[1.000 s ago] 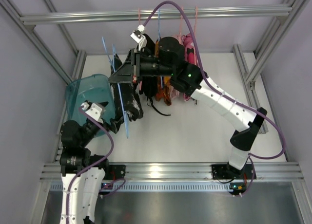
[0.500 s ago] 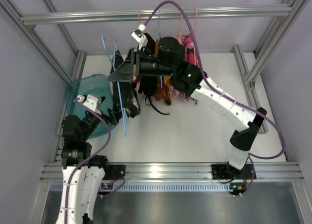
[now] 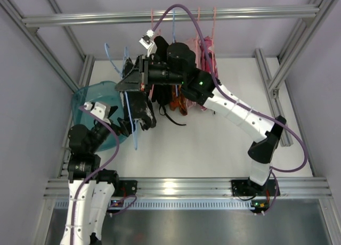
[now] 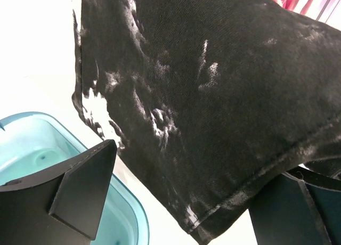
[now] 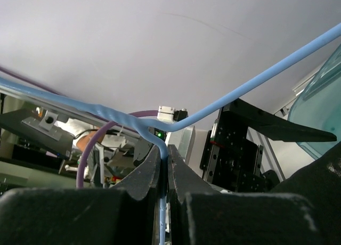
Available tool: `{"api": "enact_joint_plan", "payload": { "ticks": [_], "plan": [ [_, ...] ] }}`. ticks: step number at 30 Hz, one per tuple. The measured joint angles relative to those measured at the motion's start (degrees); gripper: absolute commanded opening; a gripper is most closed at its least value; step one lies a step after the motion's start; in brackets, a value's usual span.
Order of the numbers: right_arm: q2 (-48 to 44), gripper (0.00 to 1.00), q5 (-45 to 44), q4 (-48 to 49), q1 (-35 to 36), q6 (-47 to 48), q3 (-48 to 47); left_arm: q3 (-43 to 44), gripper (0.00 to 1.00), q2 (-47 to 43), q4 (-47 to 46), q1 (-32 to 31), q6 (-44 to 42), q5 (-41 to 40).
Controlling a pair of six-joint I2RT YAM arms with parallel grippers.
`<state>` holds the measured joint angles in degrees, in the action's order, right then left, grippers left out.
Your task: Remove the trousers from the hanger
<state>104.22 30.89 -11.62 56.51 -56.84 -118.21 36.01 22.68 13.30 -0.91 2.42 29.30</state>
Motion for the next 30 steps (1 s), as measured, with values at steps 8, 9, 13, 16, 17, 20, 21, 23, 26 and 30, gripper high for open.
{"api": "enact_joint_plan", "payload": {
  "ticks": [8,9,13,16,17,20,21,23,26,30],
  "plan": [
    [0.98,0.0,-0.22,0.13,0.33,0.5,-0.83,0.31,0.14,1.01,-0.02,-0.02,0.04,0.61],
    [0.98,0.0,-0.24,0.13,0.33,0.76,-0.83,0.59,0.0,1.03,-0.04,0.0,0.59,0.83],
    [0.96,0.0,-0.17,0.13,0.28,1.73,-0.83,3.61,0.0,1.64,0.68,0.0,3.37,0.79],
    [0.85,0.0,0.44,0.9,-0.28,2.91,-0.24,8.17,0.0,2.78,2.23,0.0,6.14,-0.52],
    [0.61,0.0,0.72,1.16,-0.57,3.41,0.39,10.12,0.0,3.34,2.78,0.0,7.08,-1.22],
    [-0.72,0.0,1.79,2.32,-1.51,4.79,3.28,16.94,0.0,5.95,4.72,0.0,10.12,-3.28],
    [-1.27,0.0,2.05,2.71,-1.79,5.27,4.44,19.43,0.0,7.06,5.29,0.0,11.39,-3.78],
    [-2.21,0.0,2.58,3.15,-2.27,6.19,6.34,23.63,0.0,9.11,5.51,0.0,13.68,-4.68],
    [-2.82,0.0,3.43,3.96,-2.71,6.8,8.02,28.57,0.0,11.54,5.9,0.0,16.72,-5.2],
    [-3.52,0.0,4.13,5.25,-3.08,7.17,9.81,33.97,0.0,14.38,8.17,0.0,19.91,-5.99]
  ]
}}
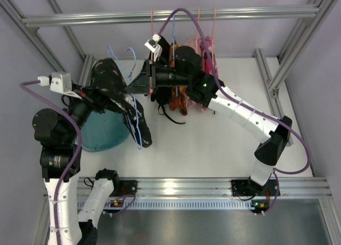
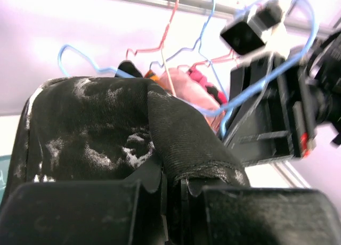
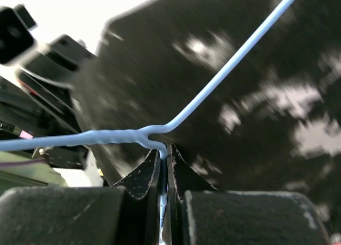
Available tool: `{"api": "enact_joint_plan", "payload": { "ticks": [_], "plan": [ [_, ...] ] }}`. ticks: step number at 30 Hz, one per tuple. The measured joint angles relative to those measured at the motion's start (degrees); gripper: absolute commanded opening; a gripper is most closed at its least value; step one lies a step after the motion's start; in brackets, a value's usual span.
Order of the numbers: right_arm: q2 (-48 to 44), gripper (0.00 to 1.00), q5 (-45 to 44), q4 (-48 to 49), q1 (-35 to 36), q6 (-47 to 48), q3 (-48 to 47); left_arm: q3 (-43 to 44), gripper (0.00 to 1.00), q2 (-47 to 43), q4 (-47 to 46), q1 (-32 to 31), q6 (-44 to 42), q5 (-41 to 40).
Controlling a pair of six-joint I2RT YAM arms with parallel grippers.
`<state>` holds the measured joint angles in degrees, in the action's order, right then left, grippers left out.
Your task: Remove the trousers from the hanger
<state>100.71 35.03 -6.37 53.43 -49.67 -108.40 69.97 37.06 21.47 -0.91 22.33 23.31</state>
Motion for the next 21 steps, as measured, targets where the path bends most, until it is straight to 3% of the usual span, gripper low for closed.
{"api": "enact_joint_plan", "payload": {
  "ticks": [8,21],
  "plan": [
    [-0.79,0.0,0.59,0.7,-1.46,1.77,4.33,12.74,0.0,7.45,0.11,0.11,3.82,-2.78],
    [0.07,0.0,-1.7,-3.74,-1.57,4.15,6.88,32.37,0.0,14.73,-9.44,0.11,10.82,-5.14]
  ]
}}
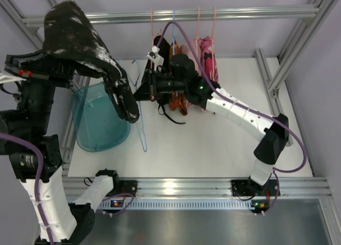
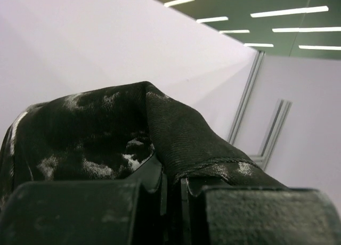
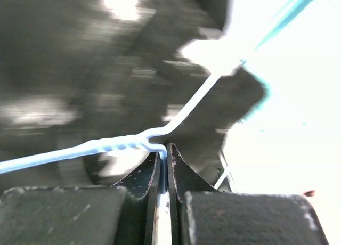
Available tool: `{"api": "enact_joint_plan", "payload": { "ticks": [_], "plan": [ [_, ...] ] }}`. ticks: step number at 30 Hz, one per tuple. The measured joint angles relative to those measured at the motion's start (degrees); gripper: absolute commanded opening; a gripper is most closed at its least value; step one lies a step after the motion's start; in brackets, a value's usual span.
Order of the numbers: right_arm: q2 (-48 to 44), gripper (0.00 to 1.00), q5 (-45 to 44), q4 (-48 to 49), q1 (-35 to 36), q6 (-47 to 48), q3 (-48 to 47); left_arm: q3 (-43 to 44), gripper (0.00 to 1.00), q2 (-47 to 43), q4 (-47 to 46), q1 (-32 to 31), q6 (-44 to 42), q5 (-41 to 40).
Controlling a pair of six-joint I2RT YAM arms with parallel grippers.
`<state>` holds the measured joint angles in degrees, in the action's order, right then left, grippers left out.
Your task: Remove the trousers from the hanger
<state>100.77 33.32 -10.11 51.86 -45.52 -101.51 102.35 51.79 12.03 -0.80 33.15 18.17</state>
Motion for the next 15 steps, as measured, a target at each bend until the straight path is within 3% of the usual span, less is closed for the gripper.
{"api": "enact_joint_plan", "payload": {
  "ticks": [9,15],
  "plan": [
    [0.61,0.0,-1.2,-2.12,0.26,0.63,0.63,4.63,0.0,-2.21,-0.55,4.07,-3.82,-9.33],
    [0.42,0.0,-1.27,-2.32,0.61,2.12,0.61,-2.67,0.0,-11.39,3.56,8.63,-10.86,-18.18]
  ]
}}
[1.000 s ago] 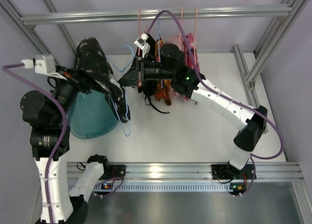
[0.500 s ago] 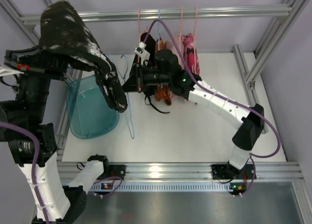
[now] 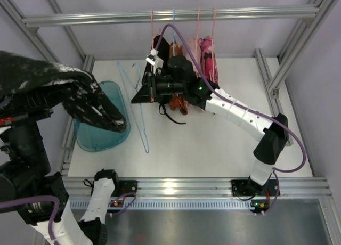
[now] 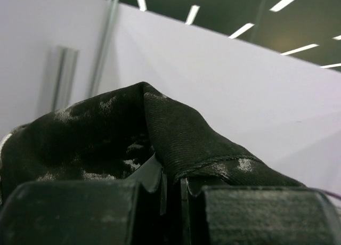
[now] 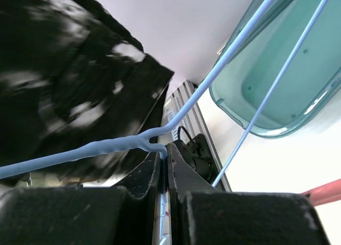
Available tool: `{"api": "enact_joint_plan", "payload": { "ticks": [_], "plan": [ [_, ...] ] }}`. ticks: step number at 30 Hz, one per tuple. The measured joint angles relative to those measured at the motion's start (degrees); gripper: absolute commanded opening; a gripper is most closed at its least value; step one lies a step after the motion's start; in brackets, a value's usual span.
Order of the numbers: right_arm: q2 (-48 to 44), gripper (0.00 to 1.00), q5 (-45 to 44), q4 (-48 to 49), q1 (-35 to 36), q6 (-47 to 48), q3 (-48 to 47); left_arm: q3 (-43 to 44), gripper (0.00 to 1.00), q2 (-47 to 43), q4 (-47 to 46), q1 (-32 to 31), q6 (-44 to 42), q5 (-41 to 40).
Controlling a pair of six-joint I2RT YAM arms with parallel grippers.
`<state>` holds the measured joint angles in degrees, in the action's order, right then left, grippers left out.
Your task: Remove the trousers from the hanger
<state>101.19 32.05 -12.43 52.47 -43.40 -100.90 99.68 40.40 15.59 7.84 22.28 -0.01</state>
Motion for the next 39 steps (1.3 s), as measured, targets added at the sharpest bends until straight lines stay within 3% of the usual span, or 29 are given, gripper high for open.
{"api": "enact_joint_plan", "payload": {
  "ticks": [8,15,18,22,28,32,33,36,39],
  "plan": [
    [-4.72,0.0,2.95,-0.44,0.5,2.64,0.59,-19.54,0.0,-10.14,5.33,1.36,-9.64,-9.2],
    [-11.56,0.0,5.9,-1.18,0.61,7.89,2.67,-36.48,0.0,-11.19,8.39,1.36,-14.75,-14.99],
    [-14.27,0.0,5.81,-3.52,0.61,12.52,2.75,-43.74,0.0,-10.97,4.81,1.36,-16.17,-17.29],
    [-18.97,0.0,5.18,-6.88,0.63,17.44,4.46,-53.55,0.0,-7.54,-4.63,1.36,-17.94,-18.6],
    [-25.83,0.0,2.95,-13.9,0.68,27.54,4.92,-60.35,0.0,7.56,-12.9,1.33,-18.36,-18.93],
    [-30.34,0.0,0.15,-18.73,0.42,35.3,4.79,-60.76,0.21,17.79,-14.14,1.33,-17.7,-18.93],
    [-31.28,0.0,-0.33,-19.63,0.0,36.59,4.76,-60.63,0.37,19.98,-14.08,1.31,-17.38,-18.91],
    [-33.9,0.0,-1.86,-23.21,-1.46,40.57,4.44,-59.34,0.67,25.66,-12.96,1.22,-15.8,-18.51],
    [-36.17,0.0,-2.86,-26.77,-3.65,43.54,4.42,-58.1,0.79,28.26,-10.67,1.29,-13.51,-16.39]
  ]
}}
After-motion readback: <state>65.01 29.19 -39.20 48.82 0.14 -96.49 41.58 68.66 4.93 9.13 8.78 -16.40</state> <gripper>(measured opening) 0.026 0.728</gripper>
